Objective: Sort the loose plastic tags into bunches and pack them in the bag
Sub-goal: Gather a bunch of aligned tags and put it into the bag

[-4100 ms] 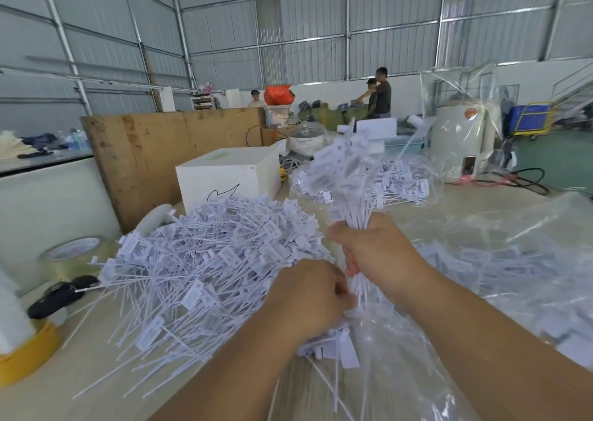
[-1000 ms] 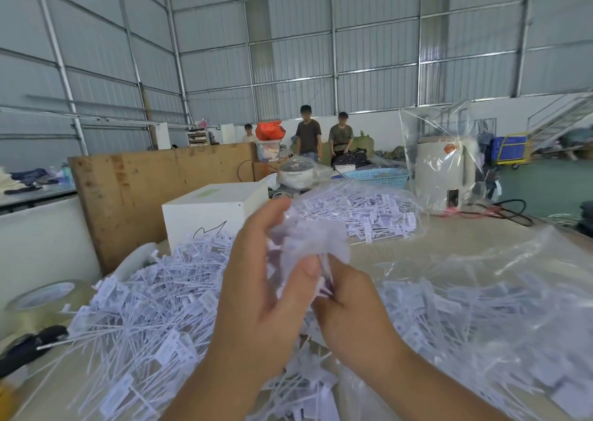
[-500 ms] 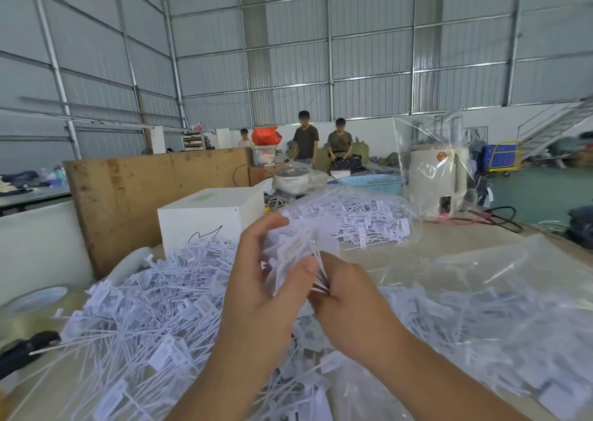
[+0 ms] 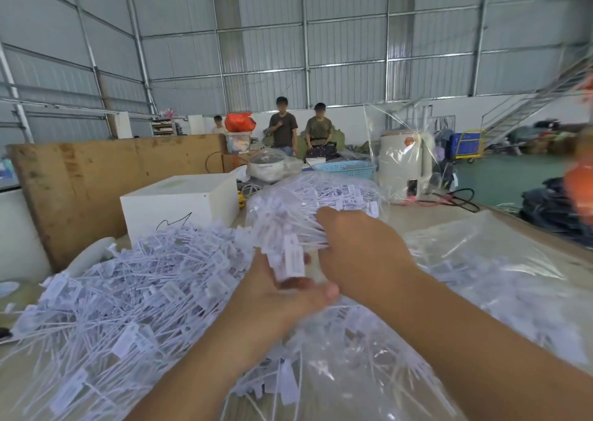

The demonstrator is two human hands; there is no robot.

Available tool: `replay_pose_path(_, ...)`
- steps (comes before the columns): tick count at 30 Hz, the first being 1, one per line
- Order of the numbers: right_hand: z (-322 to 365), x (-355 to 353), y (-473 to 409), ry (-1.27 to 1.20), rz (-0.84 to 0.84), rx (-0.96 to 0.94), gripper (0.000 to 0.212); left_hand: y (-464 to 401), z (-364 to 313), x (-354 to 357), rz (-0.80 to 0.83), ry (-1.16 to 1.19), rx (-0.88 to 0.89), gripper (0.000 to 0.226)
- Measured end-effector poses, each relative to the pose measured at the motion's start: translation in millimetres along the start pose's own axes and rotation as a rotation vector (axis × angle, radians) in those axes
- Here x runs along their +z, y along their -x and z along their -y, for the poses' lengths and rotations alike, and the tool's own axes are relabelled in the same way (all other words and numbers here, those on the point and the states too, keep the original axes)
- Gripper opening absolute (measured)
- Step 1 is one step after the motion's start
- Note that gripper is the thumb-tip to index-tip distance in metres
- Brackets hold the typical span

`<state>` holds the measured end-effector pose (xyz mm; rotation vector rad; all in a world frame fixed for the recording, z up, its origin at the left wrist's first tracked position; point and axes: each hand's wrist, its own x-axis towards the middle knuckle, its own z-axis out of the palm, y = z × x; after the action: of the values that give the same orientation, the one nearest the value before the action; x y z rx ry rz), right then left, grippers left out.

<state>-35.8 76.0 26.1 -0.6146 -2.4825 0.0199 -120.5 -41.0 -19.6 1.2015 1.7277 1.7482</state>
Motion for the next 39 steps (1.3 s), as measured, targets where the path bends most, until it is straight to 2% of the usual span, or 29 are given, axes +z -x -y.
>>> replay_pose_path(2, -17.8, -2.2, 4.9, 0.024, 0.138, 0.104, 0.017, 0.6, 8.8, 2.5, 0.151, -0.22, -0.094, 0.082)
replay_pose_path(4, -35.1, -3.2, 11.2, -0.003, 0.306, 0.169, 0.016, 2.8, 17.7, 5.0, 0.276, -0.391, -0.098, 0.078)
replay_pose_path(7, -57.3, -8.9, 24.1, -0.128, 0.477, 0.23, 0.02, 6.1, 27.4, 14.6, 0.342, -0.576, -0.071, 0.081)
replay_pose_path(10, -70.8, -21.6, 38.9, -0.364, 0.552, 0.311, 0.024, 5.1, 34.8, 26.3, 0.374, -0.811, 0.009, 0.042)
replay_pose_path(12, -76.7, -29.1, 49.4, -0.507, 0.576, 0.328, 0.023, 2.2, 35.3, 27.8, 0.317, -0.848, 0.067, 0.009)
replay_pose_path(14, -81.6, -34.5, 60.3, -0.628, 0.628, 0.315, 0.023, -1.1, 37.3, 24.5, 0.229, -0.839, 0.092, 0.014)
replay_pose_path(17, -87.8, -41.0, 73.8, -0.835, 0.792, 0.334, 0.022, -2.5, 40.2, 18.8, 0.117, -0.775, 0.031, 0.018)
replay_pose_path(20, -92.7, -42.3, 83.8, -0.881, 0.925, 0.337, 0.014, -6.0, 36.8, 15.6, 0.046, -0.67, 0.043, 0.022)
replay_pose_path(22, -95.6, -36.5, 86.8, -0.847, 0.888, 0.376, 0.009, -10.8, 31.0, 13.9, -0.028, -0.599, 0.047, 0.027)
replay_pose_path(24, -95.5, -27.7, 87.6, -0.872, 0.77, 0.401, 0.005, -18.8, 23.5, 16.2, -0.117, -0.536, 0.038, 0.028)
replay_pose_path(26, -91.0, -18.6, 84.7, -0.915, 0.636, 0.363, 0.014, -26.4, 13.1, 22.2, -0.224, -0.469, 0.05, 0.03)
replay_pose_path(29, -81.2, -8.7, 77.5, -1.07, 0.459, 0.337, 0.017, -30.9, -11.2, 39.6, -0.384, -0.364, 0.19, 0.027)
replay_pose_path(31, -75.0, -5.6, 72.5, -1.245, 0.381, 0.363, 0.013, -29.2, -21.6, 53.5, -0.396, -0.239, 0.232, 0.031)
replay_pose_path(34, -71.6, -2.6, 69.3, -1.467, 0.333, 0.387, 0.023, -21.1, -23.7, 68.2, -0.39, -0.148, 0.272, 0.039)
replay_pose_path(39, -73.1, 2.8, 68.7, -1.472, 0.213, 0.299, 0.033, -6.6, -21.7, 75.2, -0.418, -0.084, 0.434, 0.028)
